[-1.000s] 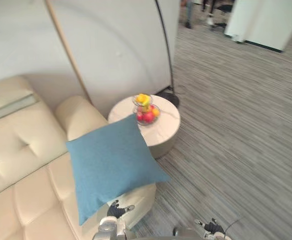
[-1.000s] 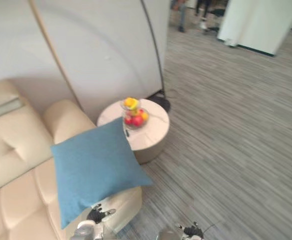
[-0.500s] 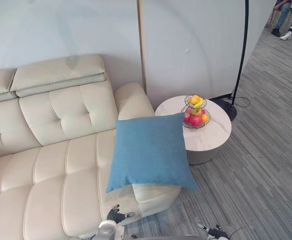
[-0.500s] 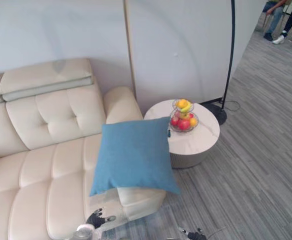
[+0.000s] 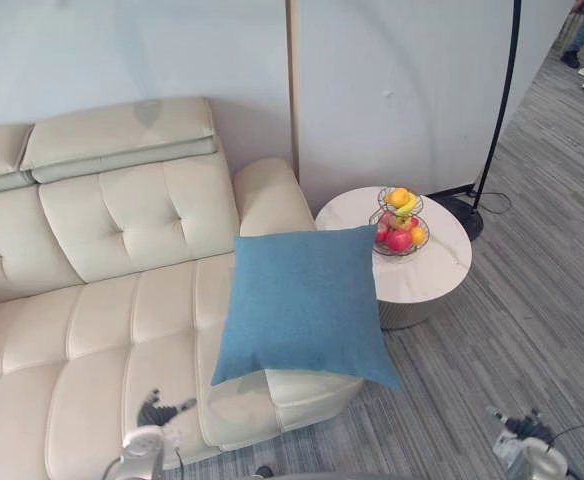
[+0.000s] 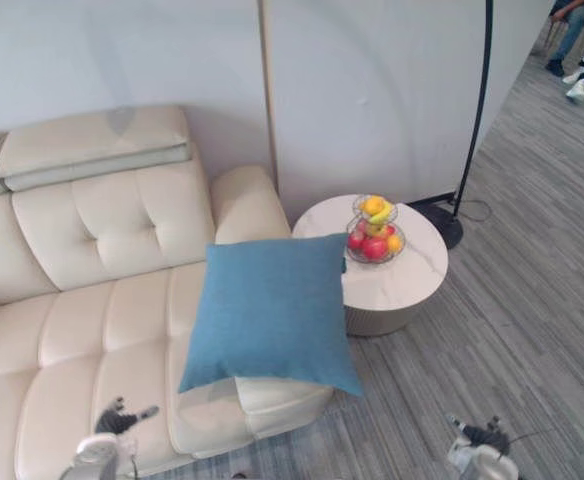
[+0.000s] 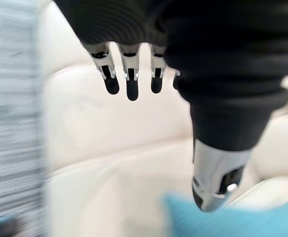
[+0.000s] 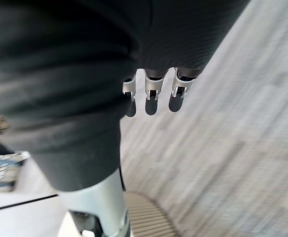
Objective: Pick up cushions and gather them together orderly.
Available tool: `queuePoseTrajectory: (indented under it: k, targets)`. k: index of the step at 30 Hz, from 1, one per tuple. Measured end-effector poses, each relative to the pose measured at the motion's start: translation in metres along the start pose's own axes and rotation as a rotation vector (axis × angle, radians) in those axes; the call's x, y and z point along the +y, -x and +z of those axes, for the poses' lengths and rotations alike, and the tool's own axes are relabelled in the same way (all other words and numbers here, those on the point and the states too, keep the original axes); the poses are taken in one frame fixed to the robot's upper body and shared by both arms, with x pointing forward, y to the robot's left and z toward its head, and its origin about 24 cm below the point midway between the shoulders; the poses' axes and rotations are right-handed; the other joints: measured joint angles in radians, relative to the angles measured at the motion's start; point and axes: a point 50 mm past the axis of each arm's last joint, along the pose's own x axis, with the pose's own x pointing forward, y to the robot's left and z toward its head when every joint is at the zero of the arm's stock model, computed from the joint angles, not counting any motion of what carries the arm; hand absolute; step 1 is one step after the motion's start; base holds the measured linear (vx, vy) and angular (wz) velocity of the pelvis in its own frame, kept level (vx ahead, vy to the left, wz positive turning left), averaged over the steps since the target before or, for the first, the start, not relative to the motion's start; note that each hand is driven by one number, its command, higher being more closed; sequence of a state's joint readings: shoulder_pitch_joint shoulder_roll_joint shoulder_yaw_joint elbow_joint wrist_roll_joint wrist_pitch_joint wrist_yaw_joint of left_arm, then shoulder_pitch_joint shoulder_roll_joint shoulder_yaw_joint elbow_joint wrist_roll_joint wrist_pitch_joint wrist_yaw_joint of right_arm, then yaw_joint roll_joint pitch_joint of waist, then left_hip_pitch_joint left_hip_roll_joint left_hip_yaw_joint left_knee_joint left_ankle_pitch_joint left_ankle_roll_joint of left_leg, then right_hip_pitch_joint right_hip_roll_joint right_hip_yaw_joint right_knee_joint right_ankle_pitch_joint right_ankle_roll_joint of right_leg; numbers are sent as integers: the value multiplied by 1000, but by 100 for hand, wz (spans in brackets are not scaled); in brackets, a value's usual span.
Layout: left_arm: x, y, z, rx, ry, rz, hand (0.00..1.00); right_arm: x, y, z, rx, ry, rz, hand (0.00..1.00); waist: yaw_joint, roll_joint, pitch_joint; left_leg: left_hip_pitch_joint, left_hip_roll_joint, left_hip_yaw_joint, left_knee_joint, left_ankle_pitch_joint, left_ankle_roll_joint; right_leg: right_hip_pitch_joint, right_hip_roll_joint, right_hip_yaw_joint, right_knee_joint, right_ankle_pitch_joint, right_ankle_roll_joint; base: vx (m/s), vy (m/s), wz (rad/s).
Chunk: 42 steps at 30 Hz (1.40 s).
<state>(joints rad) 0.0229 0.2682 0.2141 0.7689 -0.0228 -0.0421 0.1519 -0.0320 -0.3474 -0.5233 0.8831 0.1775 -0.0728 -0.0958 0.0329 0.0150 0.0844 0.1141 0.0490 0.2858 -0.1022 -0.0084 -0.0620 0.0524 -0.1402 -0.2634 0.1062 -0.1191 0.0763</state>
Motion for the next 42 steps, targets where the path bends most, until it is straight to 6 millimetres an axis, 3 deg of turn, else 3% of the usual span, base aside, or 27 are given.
queuePoseTrajectory:
  k: [7, 15, 24, 25, 26, 28, 30, 31, 33, 38, 42]
  targets:
    - [-25, 0, 32, -124, 61, -59, 0, 64, 3, 45, -181, 63, 246, 0, -6, -7, 8, -27, -4, -26, 0, 0, 0, -3, 2, -16, -33, 6, 0, 45, -7, 7]
    - [-71, 7, 46, -167, 16, -198, 0, 134, 25, 51, -223, 80, 479, 0, -5, -9, 31, -74, 11, -50, 1, 0, 0, -22, 20, -16, -67, 44, -25, 63, -10, 10]
    - [-122, 15, 100, -323, -15, -305, 0, 195, 53, 73, -300, 41, 648, 0, 1, -3, 123, -228, 27, -79, 98, 2, 2, -140, 11, -2, -19, 91, -21, 5, 16, 9]
    - [-124, 16, 104, -336, -14, -306, 100, 200, 54, 78, -313, 42, 659, 0, 4, 1, 130, -250, 30, -80, 112, 2, 2, -164, 11, -2, 6, 90, -21, -30, -5, 6]
    - [-127, 16, 110, -353, -15, -310, 100, 205, 56, 84, -330, 46, 667, 100, 4, 6, 141, -270, 43, -82, 129, 2, 2, -200, 12, 0, 53, 88, -23, -34, -24, 1]
    - [-133, 18, 128, -397, -9, -315, 100, 210, 58, 96, -374, 50, 672, 100, 8, 22, 183, -293, 65, -90, 165, 5, 7, -281, 16, 15, 165, 43, -32, -78, -37, 0]
    - [-135, 18, 149, -444, 17, -306, 100, 214, 60, 103, -402, 42, 672, 100, 12, 4, 191, -338, 50, -91, 184, 6, 7, -321, 19, 41, 86, 83, -36, -120, -46, 19]
    - [-136, 20, 165, -487, 37, -300, 100, 214, 60, 113, -430, 28, 665, 100, 17, -1, 198, -369, 45, -92, 185, 5, 5, -342, 10, 26, 72, 66, -38, -63, -80, 9]
    - [-132, 23, 179, -541, 59, -286, 100, 218, 65, 126, -472, 8, 672, 100, 22, 11, 208, -394, 64, -79, 189, 9, -2, -365, 28, 33, 69, 67, -39, -64, -119, -9]
    - [-137, 36, 195, -610, 103, -314, 100, 215, 72, 131, -514, -15, 669, 100, 26, 14, 208, -388, 78, -71, 193, 15, -10, -366, 36, 29, 97, 58, -52, -66, -68, 4]
    - [-144, 47, 199, -654, 100, -358, 100, 208, 70, 117, -483, -12, 653, 100, 37, 13, 208, -364, 73, -50, 186, 15, -10, -353, 29, 32, 107, 57, -53, -74, 27, 2]
